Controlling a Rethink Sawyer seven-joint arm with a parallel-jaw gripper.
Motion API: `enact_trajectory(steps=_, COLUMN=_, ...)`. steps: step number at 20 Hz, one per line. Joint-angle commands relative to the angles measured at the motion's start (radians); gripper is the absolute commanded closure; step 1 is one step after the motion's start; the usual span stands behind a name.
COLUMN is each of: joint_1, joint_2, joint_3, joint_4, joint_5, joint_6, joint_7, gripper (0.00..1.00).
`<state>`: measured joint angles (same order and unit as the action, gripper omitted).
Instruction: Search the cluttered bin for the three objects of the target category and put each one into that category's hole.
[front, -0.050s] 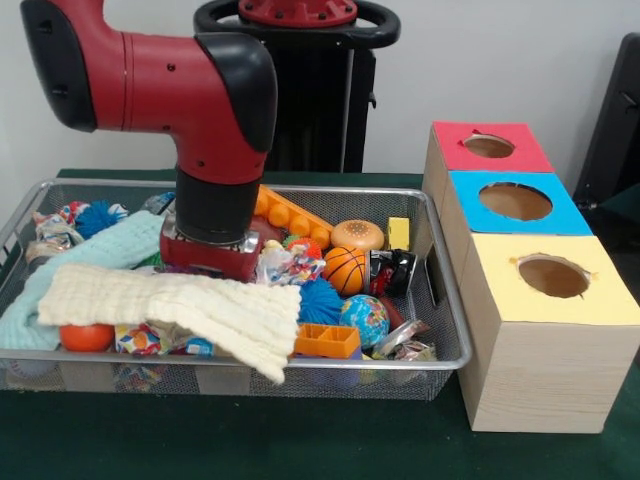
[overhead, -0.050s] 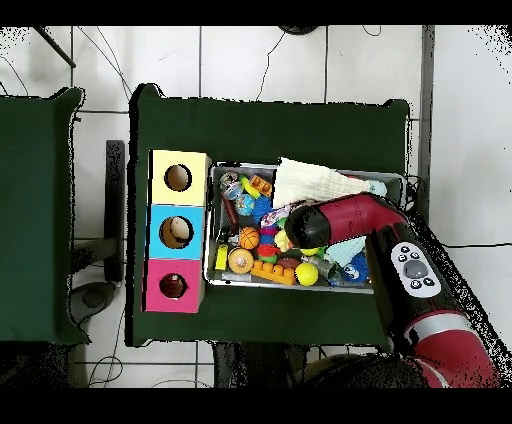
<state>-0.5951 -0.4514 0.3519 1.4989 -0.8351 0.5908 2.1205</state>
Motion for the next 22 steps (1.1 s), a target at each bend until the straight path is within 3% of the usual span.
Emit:
enact_trajectory(steps=1, joint_1=0.03, joint_2=-0.094, joint_3=0.064, joint_4=0.097, joint_5=0.08, joint_6=-0.117, joint_7=0.068, gripper=1.0)
enact_trajectory(steps=9, joint_1=0.002, joint_2=-0.084, joint_3=0.102, joint_4=0.161, joint_5=0.147, joint_6=-0.155, joint_7=0.054, gripper=1.0)
enact_trajectory(steps=22, joint_1=-0.063, joint_2=-0.074, joint_3=0.228, joint_4=0.235, joint_5=0.283, joint_6=-0.173, joint_7=-0.008, gripper=1.0)
